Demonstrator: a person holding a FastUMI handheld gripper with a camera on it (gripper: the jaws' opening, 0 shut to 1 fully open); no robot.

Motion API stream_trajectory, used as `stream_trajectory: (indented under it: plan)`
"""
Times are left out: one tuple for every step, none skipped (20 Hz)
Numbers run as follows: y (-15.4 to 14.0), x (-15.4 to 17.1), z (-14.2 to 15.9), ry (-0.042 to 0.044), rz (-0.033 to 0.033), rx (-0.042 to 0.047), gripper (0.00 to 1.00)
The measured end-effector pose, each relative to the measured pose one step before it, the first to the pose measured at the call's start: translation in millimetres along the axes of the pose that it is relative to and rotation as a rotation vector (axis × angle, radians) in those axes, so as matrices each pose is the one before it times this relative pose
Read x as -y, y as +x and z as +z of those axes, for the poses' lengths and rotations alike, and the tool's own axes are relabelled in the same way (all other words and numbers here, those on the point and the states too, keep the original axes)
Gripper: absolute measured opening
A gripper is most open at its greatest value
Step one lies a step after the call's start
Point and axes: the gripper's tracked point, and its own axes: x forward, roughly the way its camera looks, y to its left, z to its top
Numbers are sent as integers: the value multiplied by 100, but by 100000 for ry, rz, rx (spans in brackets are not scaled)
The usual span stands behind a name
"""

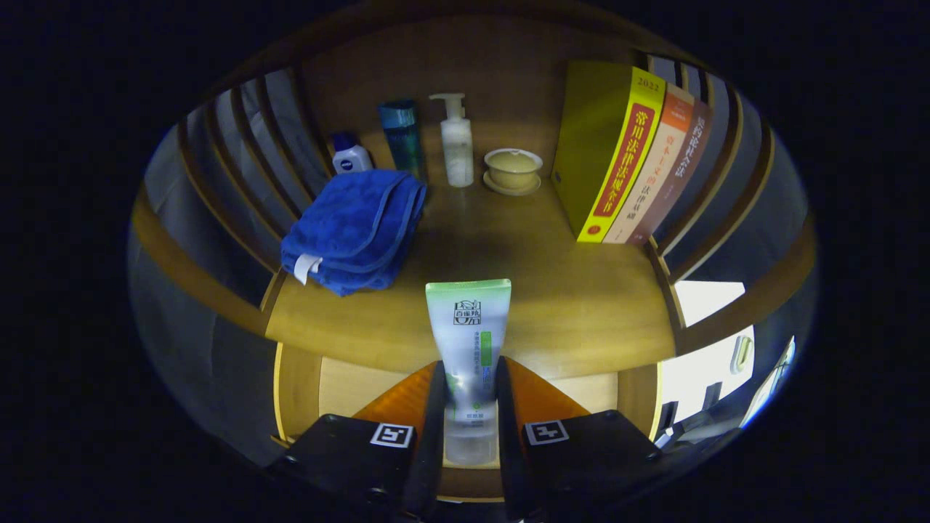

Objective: Pull open the drawer, take out the items inside it, and place them on the countertop above the cabinet.

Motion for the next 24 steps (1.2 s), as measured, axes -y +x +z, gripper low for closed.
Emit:
stream_trajectory:
  plan:
    - [554, 219, 974, -249, -1186, 587, 42]
    - [564, 254, 872, -540, -796, 172, 42]
    - [629, 216, 846, -13, -1033, 449, 42]
    - [732, 89, 839, -76, -675, 190, 42]
    - [846, 40, 676, -174, -584, 402, 42]
    - [882, 127, 652, -250, -717, 319, 42]
    - [717, 153, 332, -200, -621, -317, 42]
    - [873, 32, 280, 326, -261, -947, 42]
    - [897, -12, -27, 592, 149, -1390, 42]
    - [943, -89, 41, 298, 553, -1208, 42]
    - [1024, 126, -88, 186, -180, -1504, 42]
    - [766, 77, -174, 382, -164, -1852, 42]
    - [793, 41, -312, 637, -149, -1284, 42]
    - [547, 45, 0, 241, -335, -502, 42]
    - [262, -79, 79, -116, -28, -242, 44]
    - [-125, -58, 39, 58, 53, 487, 44]
    - [-115, -134, -146, 340, 550, 82, 47]
    - [-394, -10, 174, 800, 442, 1699, 47]
    - [-600, -17, 263, 1054, 436, 1953, 52]
    - [-532, 168, 240, 791, -61, 2151, 53]
    - [-576, 238, 143, 1389, -337, 2424, 61]
    - [-569, 166, 121, 675, -141, 2339, 69]
    - [-706, 236, 92, 310, -481, 2905, 77]
    - [-806, 477, 85, 77, -1154, 2812, 85]
